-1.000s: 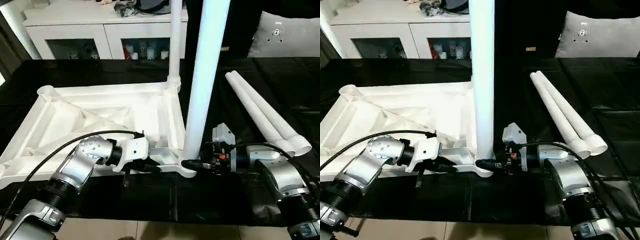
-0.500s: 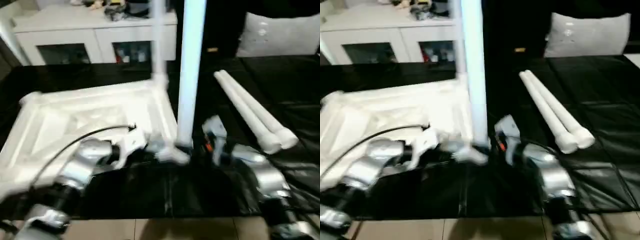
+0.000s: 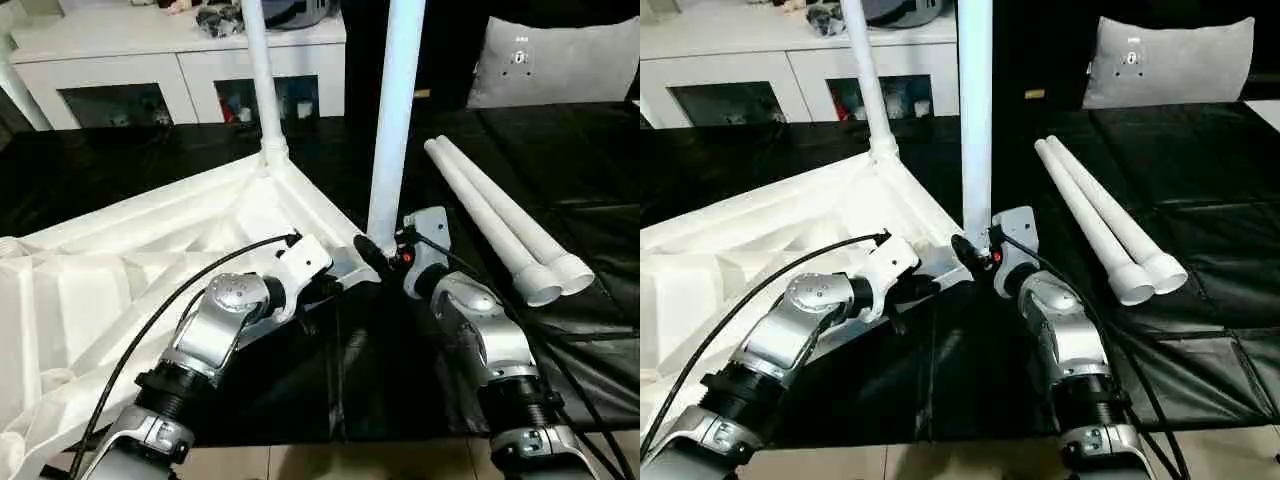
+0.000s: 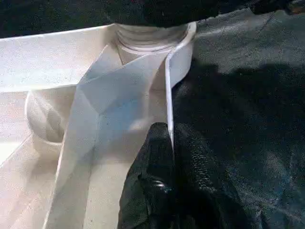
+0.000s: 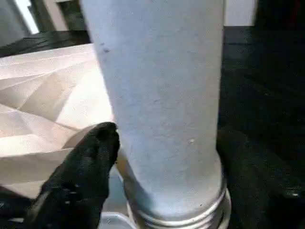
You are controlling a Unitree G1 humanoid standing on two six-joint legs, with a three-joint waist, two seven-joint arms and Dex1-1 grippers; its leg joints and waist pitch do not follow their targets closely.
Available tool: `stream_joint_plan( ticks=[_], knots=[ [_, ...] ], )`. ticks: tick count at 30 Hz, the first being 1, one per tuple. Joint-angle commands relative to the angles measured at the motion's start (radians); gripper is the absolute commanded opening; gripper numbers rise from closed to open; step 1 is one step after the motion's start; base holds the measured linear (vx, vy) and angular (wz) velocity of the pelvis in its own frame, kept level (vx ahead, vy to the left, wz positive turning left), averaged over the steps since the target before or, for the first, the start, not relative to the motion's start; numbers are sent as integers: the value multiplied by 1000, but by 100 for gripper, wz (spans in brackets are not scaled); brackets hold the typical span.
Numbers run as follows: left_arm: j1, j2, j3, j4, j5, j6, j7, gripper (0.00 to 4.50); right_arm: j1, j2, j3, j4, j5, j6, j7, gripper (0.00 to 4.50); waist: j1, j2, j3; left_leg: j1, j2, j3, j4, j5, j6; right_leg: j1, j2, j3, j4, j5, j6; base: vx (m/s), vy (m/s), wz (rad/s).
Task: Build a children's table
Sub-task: Rotate leg to tighten
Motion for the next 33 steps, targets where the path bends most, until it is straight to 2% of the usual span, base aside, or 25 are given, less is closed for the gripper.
stream_joint_plan(
  ticks=[1, 2, 5, 6, 7, 9, 10, 14, 15, 17, 18, 20, 21, 22, 23, 26, 27, 33],
  knots=[
    [-12, 0, -32, -5, 15, -8, -8, 0, 7, 22, 53, -12, 24, 0, 52, 390, 4, -6, -54, -7, 2, 6, -61, -60, 47, 63, -49, 22, -57, 84, -238, 0, 0, 0],
    [-10, 23, -36, -1, 15, -25, -36, 0, 28, -9, 56, -41, 29, -14, 92, 410, 5, -2, -53, -6, 2, 6, -62, -72, 46, 63, -50, 21, -59, 65, -239, 0, 0, 0],
    [-8, 55, -36, 7, 14, -46, -80, 0, 56, -57, 54, -76, 48, -30, 165, 419, 9, -4, -51, -6, 5, 7, -63, -104, 50, 65, -52, 23, -64, 17, -232, 0, 0, 0],
    [-7, 69, -35, 11, 12, -58, -98, 0, 64, -77, 51, -88, 57, -36, 196, 430, 9, 0, -51, -5, 6, 7, -64, -109, 49, 64, -52, 22, -64, 11, -233, 0, 0, 0],
    [-6, 75, -36, 12, 11, -61, -106, 0, 67, -86, 50, -91, 61, -38, 210, 442, 8, -4, -51, -5, 6, 7, -64, -109, 50, 64, -51, 22, -63, 8, -236, 0, 0, 0],
    [-4, 94, -36, 15, 8, -77, -133, 0, 75, -116, 50, -103, 73, -44, 258, 442, 8, -2, -49, -4, 6, 7, -64, -116, 51, 63, -51, 21, -65, -7, -239, 0, 0, 0],
    [-3, 126, -40, 27, -3, -106, -180, 0, 80, -164, 52, -115, 82, -49, 327, 442, 11, -3, -50, -5, 6, 6, -63, -108, 52, 66, -51, 22, -64, -1, -239, 0, 0, 0],
    [-2, 164, -54, 46, -24, -177, -261, 0, 70, -224, 61, -115, 78, -62, 405, 442, 12, -4, -51, -5, 5, 8, -61, -99, 65, 64, -51, 21, -60, 21, -252, 0, 0, 0],
    [1, 187, -70, 39, -33, -205, -317, 0, 60, -260, 75, -111, 75, -76, 458, 442, 13, -11, -52, -5, 6, 8, -61, -98, 67, 64, -51, 21, -59, 22, -255, 0, 0, 0],
    [4, 203, -81, 33, -35, -221, -350, 0, 53, -281, 84, -107, 75, -89, 492, 442, 16, -7, -52, -4, 8, 9, -59, -92, 72, 63, -51, 21, -58, 26, -260, 0, 0, 0],
    [6, 213, -87, 29, -36, -231, -372, 0, 46, -291, 85, -107, 82, -83, 511, 442, 20, -12, -53, -3, 8, 9, -59, -86, 78, 63, -50, 21, -55, 31, -263, 0, 0, 0],
    [6, 221, -91, 30, -36, -241, -389, 0, 41, -299, 86, -109, 93, -75, 530, 442, 24, -11, -52, -3, 9, 11, -58, -80, 82, 61, -52, 21, -55, 31, -264, 0, 0, 0],
    [6, 237, -98, 34, -38, -262, -420, 0, 33, -318, 96, -114, 112, -67, 586, 442, 24, -21, -51, -2, 9, 13, -58, -83, 85, 61, -51, 22, -56, 27, -264, 0, 0, 0],
    [3, 244, -103, 41, -39, -280, -435, 0, 30, -325, 102, -116, 120, -64, 613, 442, 30, -17, -51, -1, 11, 12, -59, -88, 88, 60, -52, 21, -56, 10, -264, 0, 0, 0],
    [3, 252, -108, 45, -42, -298, -454, 0, 28, -333, 109, -119, 127, -61, 640, 442, 34, -17, -52, -1, 13, 13, -58, -82, 88, 59, -52, 22, -54, 15, -264, 0, 0, 0],
    [-2, 260, -118, 56, -45, -321, -485, 0, 26, -341, 122, -116, 129, -70, 672, 416, 39, -18, -53, -2, 12, 13, -56, -64, 91, 59, -52, 21, -49, 43, -266, 0, 0, 0],
    [-5, 262, -122, 61, -43, -325, -496, 0, 26, -344, 131, -114, 133, -70, 690, 405, 39, -23, -53, -2, 11, 14, -56, -63, 91, 59, -51, 21, -50, 44, -266, 0, 0, 0],
    [-5, 272, -131, 80, -38, -355, -517, 0, 25, -356, 153, -102, 141, -58, 745, 358, 54, -23, -53, -2, 12, 14, -55, -58, 83, 57, -53, 22, -49, 12, -254, 0, 0, 0]
  ],
)
